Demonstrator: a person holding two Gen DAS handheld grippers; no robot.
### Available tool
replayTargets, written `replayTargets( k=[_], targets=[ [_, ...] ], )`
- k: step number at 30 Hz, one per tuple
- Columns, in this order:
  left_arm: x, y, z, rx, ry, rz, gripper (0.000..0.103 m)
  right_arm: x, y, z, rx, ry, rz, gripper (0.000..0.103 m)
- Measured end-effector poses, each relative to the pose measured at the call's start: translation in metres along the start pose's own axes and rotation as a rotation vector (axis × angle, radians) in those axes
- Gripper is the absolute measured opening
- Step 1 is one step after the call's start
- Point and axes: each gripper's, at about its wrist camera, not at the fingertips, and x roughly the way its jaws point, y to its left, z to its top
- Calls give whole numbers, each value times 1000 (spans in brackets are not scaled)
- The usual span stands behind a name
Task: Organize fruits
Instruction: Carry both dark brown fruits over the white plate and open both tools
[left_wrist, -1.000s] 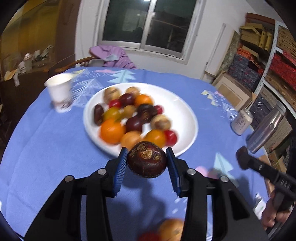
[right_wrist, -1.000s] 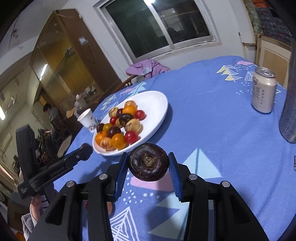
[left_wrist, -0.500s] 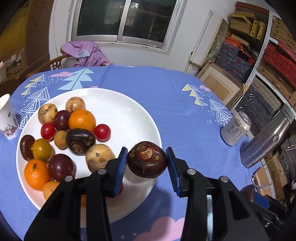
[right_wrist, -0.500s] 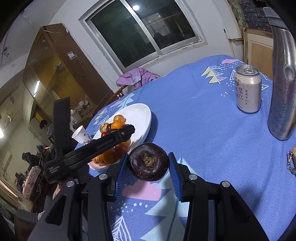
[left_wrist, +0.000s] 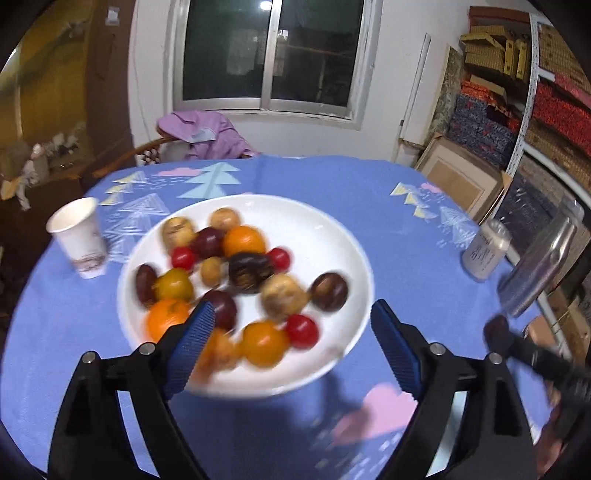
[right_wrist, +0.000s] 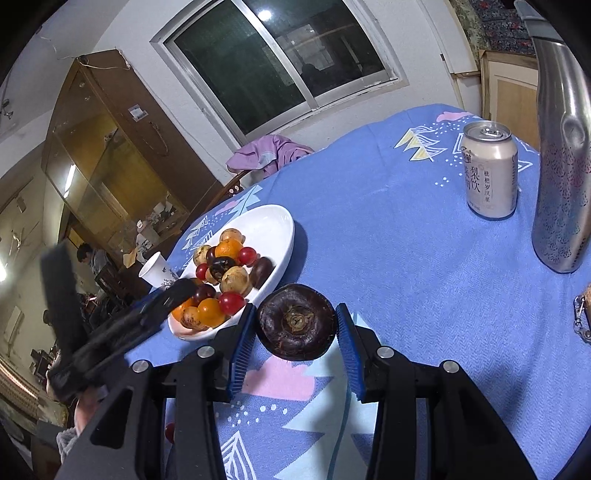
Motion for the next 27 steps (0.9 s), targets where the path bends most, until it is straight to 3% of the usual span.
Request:
replayTargets(
  k=[6, 10, 19, 27],
  targets=[
    [-42, 58, -62, -38, 15, 90, 84, 6, 5, -3, -20, 13, -6, 44],
    [-42, 87, -90, -108, 72, 79, 85, 16, 10, -1, -20, 25, -26, 44],
    [-21, 82, -88, -81, 120, 54, 90, 89, 87, 46, -217, 53, -139, 44],
    [-29, 90, -79, -126, 97, 37, 90, 166, 103, 66, -257, 117, -238, 44]
  ],
)
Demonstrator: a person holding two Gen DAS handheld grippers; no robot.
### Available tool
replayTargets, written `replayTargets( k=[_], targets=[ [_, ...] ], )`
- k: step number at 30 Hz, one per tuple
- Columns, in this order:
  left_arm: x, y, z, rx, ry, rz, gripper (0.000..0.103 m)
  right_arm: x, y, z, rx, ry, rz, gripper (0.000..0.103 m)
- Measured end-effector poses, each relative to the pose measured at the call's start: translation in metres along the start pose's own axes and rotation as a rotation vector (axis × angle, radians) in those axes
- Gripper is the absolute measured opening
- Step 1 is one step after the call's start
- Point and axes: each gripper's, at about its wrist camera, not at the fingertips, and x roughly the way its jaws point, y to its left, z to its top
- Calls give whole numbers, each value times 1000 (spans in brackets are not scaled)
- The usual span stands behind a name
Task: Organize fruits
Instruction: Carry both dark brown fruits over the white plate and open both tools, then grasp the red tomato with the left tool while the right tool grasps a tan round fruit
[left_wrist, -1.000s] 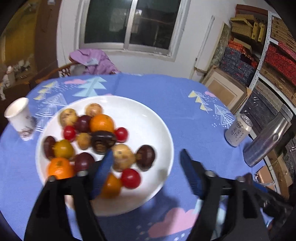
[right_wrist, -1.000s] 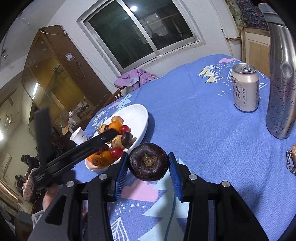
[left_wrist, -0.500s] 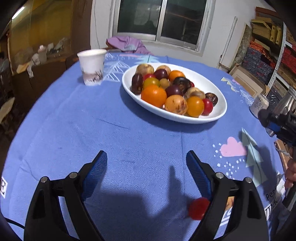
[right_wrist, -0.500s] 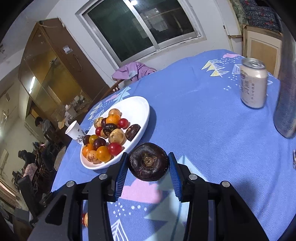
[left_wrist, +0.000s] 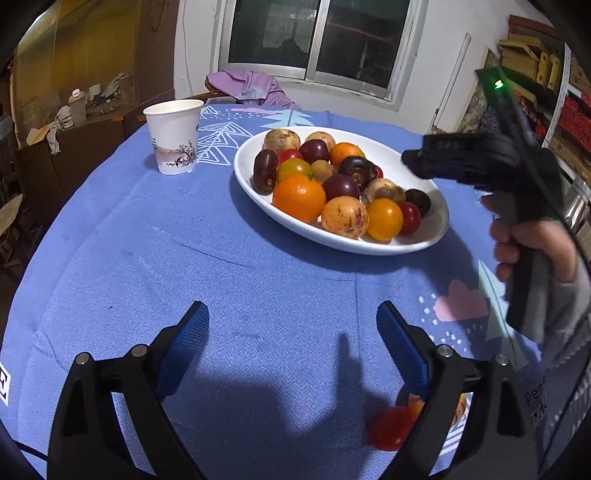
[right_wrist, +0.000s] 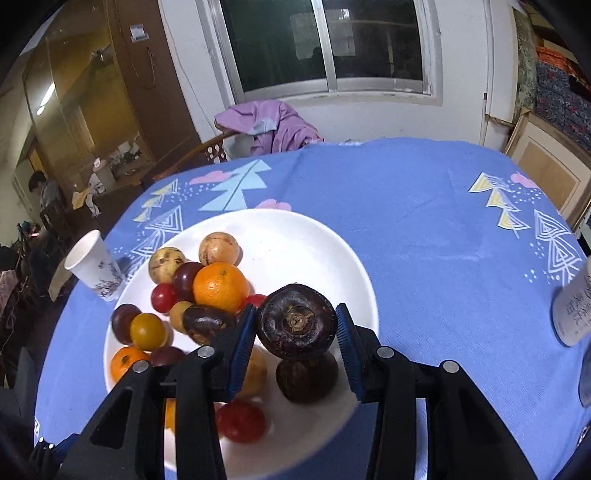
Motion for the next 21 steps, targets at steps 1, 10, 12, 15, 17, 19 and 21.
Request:
replayTargets(
  k=[1, 10, 12, 15, 17, 19, 21],
  targets=[
    [0, 0, 0, -1, 0, -3, 90, 7, 0, 1, 1, 13, -5, 44],
    [3, 0, -2, 13, 11, 10, 90, -43, -7, -22, -23, -53, 27, 44],
    [4, 2, -3, 5, 10, 16, 90, -74, -10, -41, -42, -79, 52, 45],
    [3, 6, -7, -10, 13, 14, 90, -113, -16, -77, -39, -99, 107, 56],
    [1, 7, -13, -16, 16, 19, 90, -135, -21, -104, -13, -106, 167, 59],
    [-2, 5, -18, -25, 17, 15, 90, -146, -24, -122, 13, -107, 224, 59],
    [-5, -2, -28, -17, 24, -5, 90, -148, -27, -141, 31, -118, 280, 59]
  ],
)
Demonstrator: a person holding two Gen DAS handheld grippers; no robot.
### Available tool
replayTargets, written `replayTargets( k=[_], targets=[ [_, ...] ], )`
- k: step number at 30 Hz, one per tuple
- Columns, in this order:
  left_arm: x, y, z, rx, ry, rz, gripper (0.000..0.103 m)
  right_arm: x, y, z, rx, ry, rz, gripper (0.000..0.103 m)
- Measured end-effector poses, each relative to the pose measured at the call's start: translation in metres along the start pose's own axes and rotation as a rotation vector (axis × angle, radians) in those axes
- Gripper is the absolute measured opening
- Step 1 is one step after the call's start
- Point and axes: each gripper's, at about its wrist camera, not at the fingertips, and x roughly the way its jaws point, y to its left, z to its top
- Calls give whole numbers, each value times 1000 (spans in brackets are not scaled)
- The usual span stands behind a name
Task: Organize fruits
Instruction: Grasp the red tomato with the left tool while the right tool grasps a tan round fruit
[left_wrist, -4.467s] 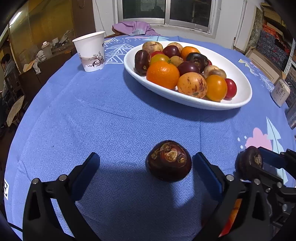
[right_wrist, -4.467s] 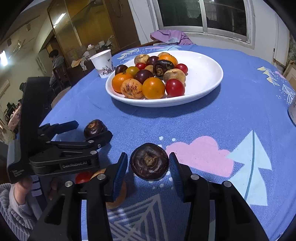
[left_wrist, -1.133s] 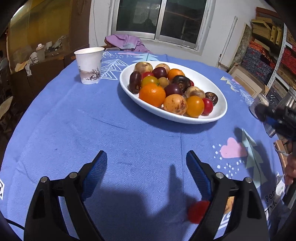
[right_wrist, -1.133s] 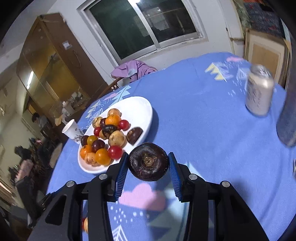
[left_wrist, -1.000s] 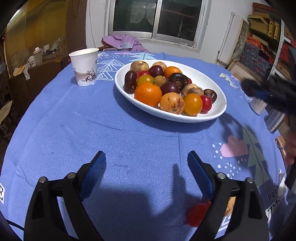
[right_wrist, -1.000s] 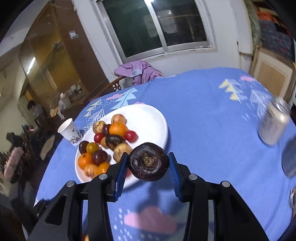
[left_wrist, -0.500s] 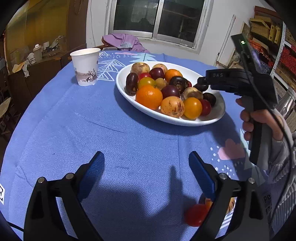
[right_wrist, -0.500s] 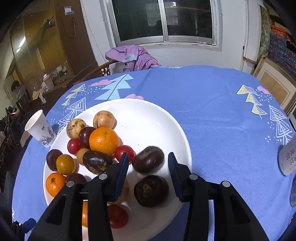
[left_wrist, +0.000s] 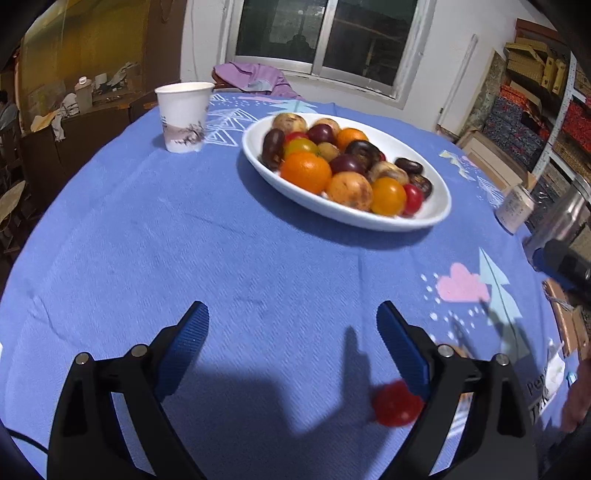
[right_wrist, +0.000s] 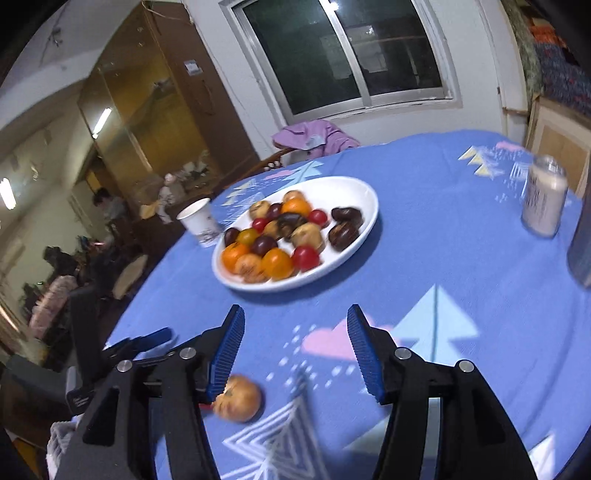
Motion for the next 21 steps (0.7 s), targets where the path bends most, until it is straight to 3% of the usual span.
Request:
replayTargets(
  k=[4, 9, 21],
  targets=[
    [-10, -11, -19, 51, 2, 28, 90, 10, -13, -13, 49, 55, 26, 59],
    [-21, -3, -29, 9, 0, 30, 93, -1, -15, -9, 22, 2, -7, 59],
    [-32, -12, -41, 34, 3, -77, 93, -5, -24, -7, 55, 5, 18, 59]
  ],
)
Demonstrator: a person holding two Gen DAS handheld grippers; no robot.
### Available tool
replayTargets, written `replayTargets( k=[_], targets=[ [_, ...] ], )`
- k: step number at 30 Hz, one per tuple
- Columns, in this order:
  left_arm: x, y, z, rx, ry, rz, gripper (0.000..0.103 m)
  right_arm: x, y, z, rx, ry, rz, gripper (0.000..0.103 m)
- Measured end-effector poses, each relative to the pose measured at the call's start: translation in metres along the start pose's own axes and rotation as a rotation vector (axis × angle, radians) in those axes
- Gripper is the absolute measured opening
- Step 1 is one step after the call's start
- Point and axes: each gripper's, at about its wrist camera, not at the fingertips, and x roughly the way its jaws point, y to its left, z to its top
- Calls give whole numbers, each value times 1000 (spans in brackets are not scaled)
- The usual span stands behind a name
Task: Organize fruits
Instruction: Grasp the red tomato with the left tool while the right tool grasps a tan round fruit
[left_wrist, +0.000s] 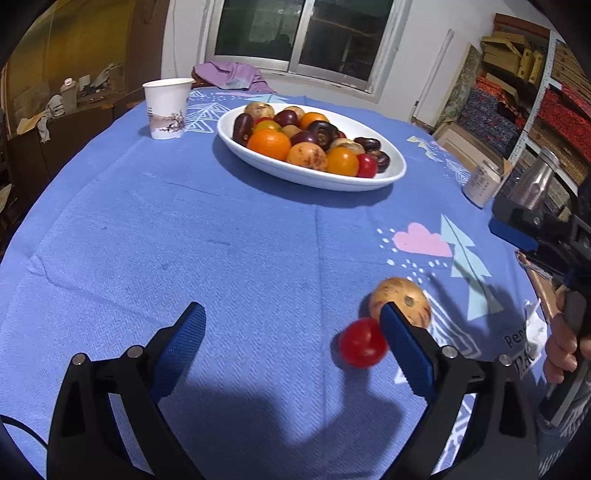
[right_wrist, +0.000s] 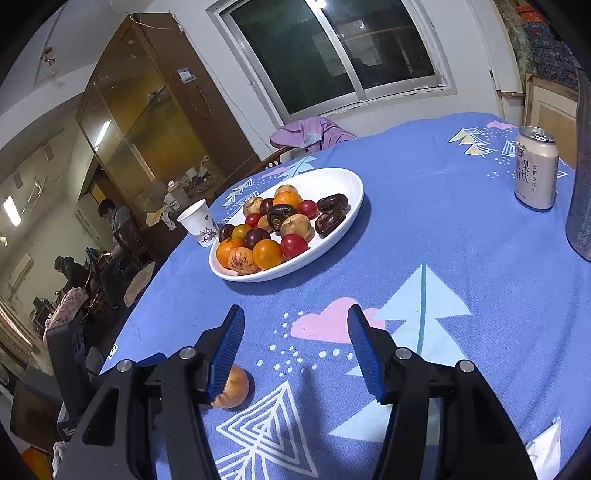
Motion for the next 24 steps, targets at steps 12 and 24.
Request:
replayTargets(
  k=[12, 24],
  targets=[
    [-15, 4, -16, -13, 22, -69, 93, -4, -6, 1, 33, -7, 15, 59],
    [-11, 3, -18, 6, 48, 53, 93, -9, -7, 2, 47, -14, 35, 59]
  ],
)
